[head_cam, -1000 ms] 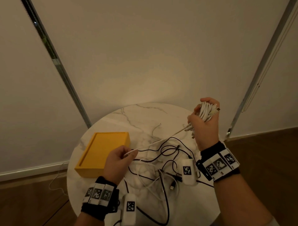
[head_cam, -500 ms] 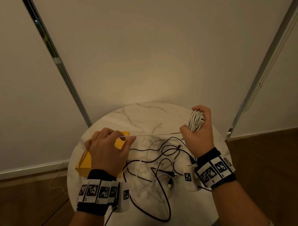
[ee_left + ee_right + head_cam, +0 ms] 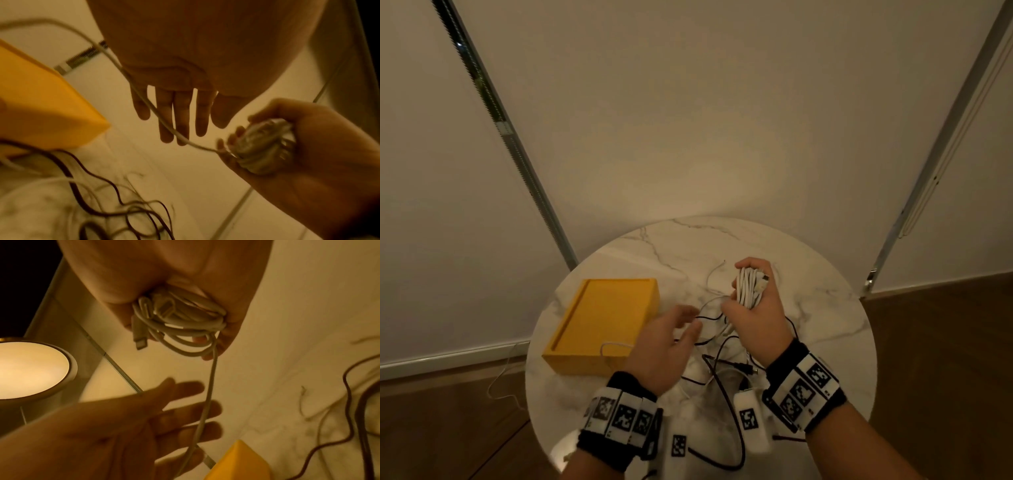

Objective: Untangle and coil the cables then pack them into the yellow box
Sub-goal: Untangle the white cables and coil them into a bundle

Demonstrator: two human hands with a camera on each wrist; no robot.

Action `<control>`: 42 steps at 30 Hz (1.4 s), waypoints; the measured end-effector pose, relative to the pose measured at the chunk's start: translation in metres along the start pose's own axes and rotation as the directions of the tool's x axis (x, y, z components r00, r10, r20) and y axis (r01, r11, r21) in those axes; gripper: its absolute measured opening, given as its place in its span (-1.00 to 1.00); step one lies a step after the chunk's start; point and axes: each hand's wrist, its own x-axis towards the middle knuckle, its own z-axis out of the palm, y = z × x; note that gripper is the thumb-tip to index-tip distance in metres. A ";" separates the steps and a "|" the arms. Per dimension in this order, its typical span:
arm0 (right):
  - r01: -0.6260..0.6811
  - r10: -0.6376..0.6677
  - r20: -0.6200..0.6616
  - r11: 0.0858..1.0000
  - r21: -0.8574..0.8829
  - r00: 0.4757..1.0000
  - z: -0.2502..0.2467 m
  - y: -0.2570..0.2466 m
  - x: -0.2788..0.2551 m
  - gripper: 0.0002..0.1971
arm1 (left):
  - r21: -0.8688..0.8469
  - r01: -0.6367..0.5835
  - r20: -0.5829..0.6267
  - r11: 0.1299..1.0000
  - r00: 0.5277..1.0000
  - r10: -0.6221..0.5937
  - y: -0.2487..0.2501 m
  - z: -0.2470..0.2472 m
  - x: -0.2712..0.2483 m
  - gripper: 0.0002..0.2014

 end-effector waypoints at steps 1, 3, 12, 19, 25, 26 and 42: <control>-0.015 0.015 -0.009 1.000 0.024 1.000 0.003 0.000 -0.001 -0.49 | -0.052 -0.011 0.043 0.999 0.999 0.014 0.007 0.007 -0.002 -0.74; -0.045 0.049 -0.054 0.996 0.070 0.997 0.007 0.001 0.000 -0.50 | -0.087 -0.034 0.114 0.996 0.993 0.044 0.017 0.018 -0.004 -0.73; -0.099 0.101 -0.030 0.993 0.067 0.994 -0.011 0.009 0.003 -0.57 | 0.183 -0.087 0.136 0.979 0.989 0.062 0.030 0.025 -0.008 -0.75; -0.117 0.127 0.114 0.989 -0.095 0.985 -0.022 0.013 0.005 -0.53 | 0.301 -0.194 0.126 0.934 0.979 0.163 0.021 -0.007 -0.006 -0.74; -0.012 0.049 0.248 0.989 -0.147 0.968 -0.008 0.021 -0.001 -0.57 | 0.174 -0.355 0.105 0.919 0.934 0.341 0.034 -0.006 -0.006 -0.79; -0.008 0.037 0.266 0.994 -0.112 0.963 -0.007 0.020 -0.002 -0.59 | 0.161 -0.371 0.096 0.914 0.928 0.360 0.033 -0.008 -0.005 -0.82; -0.247 0.212 0.619 0.969 -0.031 0.756 -0.004 0.017 -0.011 -0.25 | 0.073 -0.380 -0.001 0.922 0.925 0.381 0.041 -0.039 -0.002 -0.73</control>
